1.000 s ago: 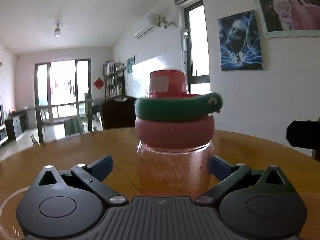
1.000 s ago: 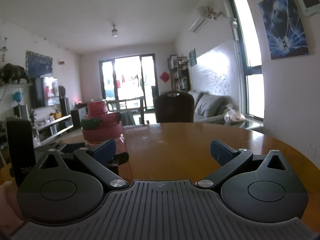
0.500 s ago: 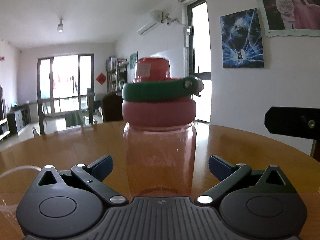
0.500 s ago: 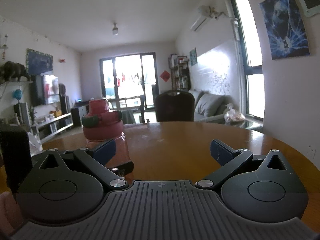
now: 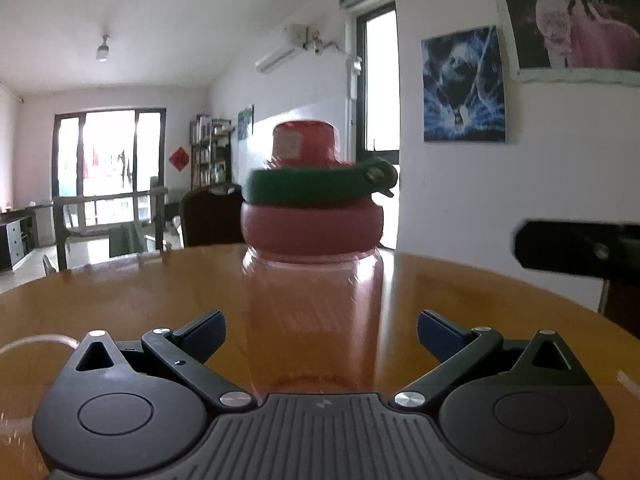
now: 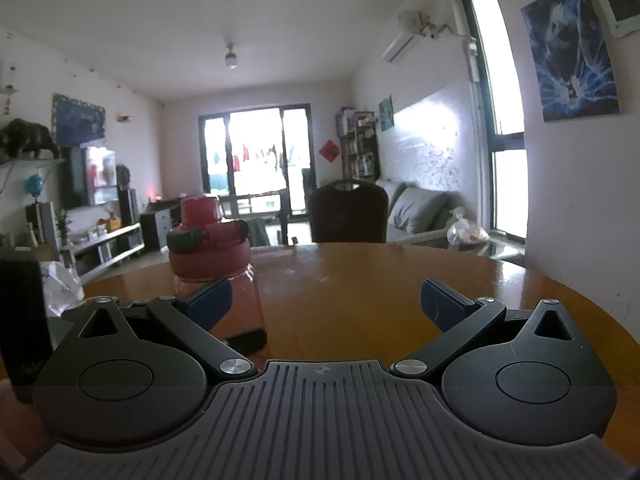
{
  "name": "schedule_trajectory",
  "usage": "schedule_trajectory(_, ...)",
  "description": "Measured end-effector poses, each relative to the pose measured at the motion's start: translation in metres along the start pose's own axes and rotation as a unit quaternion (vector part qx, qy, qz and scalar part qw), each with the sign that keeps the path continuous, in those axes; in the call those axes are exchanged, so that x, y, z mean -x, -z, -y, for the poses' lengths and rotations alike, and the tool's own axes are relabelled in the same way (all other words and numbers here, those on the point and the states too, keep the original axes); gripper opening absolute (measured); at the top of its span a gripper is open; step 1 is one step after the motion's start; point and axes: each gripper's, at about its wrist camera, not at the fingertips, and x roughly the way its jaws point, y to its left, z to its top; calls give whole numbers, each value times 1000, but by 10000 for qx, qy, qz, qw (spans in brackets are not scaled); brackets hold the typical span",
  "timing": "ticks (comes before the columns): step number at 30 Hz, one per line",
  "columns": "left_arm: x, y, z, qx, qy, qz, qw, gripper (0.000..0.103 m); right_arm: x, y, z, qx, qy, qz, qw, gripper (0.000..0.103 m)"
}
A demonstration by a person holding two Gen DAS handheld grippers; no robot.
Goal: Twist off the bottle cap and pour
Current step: 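Close the left gripper around the pink bottle body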
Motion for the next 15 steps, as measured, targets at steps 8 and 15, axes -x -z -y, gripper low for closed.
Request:
schedule_trajectory(8,-4,-2,-1,20,22,92,10000,88,-1,2,1,-7,4,-42,10000,103)
schedule_trajectory(15,-5,-10,1,84,18,136,9999,76,1,0,2,-36,-7,-30,10000,103)
